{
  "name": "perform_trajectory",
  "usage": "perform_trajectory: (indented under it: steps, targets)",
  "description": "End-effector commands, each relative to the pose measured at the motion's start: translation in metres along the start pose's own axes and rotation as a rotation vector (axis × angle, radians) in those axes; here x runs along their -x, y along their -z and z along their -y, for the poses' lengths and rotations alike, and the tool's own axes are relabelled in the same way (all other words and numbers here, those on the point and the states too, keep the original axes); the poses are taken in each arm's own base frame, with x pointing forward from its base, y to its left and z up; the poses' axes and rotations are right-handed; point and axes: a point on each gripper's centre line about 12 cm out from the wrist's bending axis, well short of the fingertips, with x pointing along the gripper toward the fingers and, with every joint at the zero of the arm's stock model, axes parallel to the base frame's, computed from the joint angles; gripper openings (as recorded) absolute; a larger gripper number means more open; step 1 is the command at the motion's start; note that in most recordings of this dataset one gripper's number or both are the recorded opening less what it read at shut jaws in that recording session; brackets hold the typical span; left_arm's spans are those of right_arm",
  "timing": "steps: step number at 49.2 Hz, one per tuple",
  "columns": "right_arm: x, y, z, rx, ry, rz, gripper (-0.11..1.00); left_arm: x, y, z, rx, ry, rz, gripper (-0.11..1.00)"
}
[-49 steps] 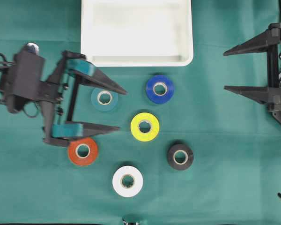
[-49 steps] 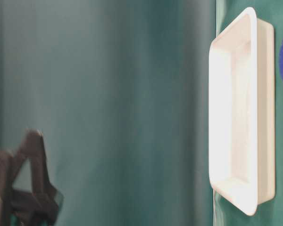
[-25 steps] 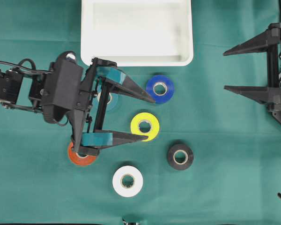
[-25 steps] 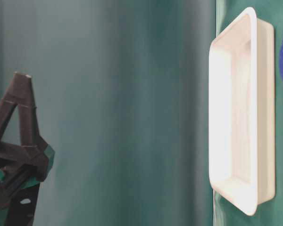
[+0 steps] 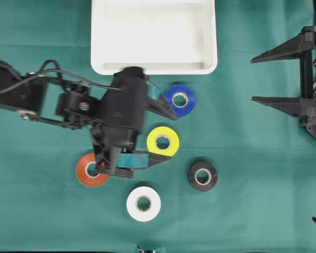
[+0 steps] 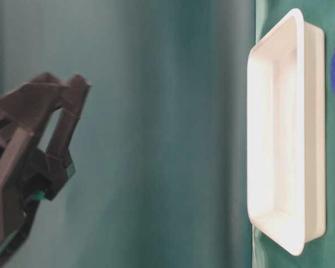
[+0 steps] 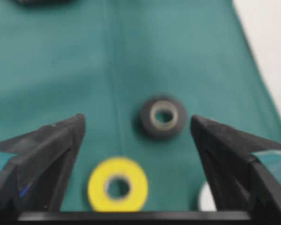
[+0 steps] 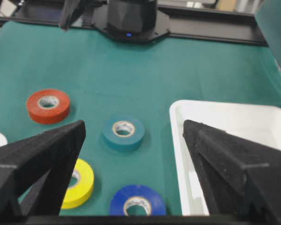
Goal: Pick up the tape from a random location and place it into the white case.
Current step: 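Move the left gripper over the yellow tape roll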
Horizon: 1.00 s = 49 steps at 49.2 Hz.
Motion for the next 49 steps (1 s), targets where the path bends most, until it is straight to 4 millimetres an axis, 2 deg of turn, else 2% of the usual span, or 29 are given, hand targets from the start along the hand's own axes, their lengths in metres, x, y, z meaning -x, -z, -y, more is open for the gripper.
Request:
perform_trajectory:
  steps: [1, 20, 32, 49]
  targets:
    - [-0.002, -0.008, -0.001, 0.0, -0.001, 0.015, 0.92, 0.007, -0.021, 0.0, 0.006, 0.0, -0.041, 0.98]
    - [-0.004, -0.006, 0.0, 0.0, 0.001, 0.005, 0.92, -0.01, -0.038, -0.005, 0.032, -0.017, -0.28, 0.98]
    - [-0.004, -0.006, 0.0, 0.0, 0.002, -0.003, 0.92, -0.011, -0.04, -0.007, 0.033, -0.024, -0.344, 0.98]
    - [-0.004, -0.007, 0.0, 0.0, 0.0, 0.0, 0.92, -0.011, -0.04, -0.015, 0.041, -0.038, -0.35, 0.98]
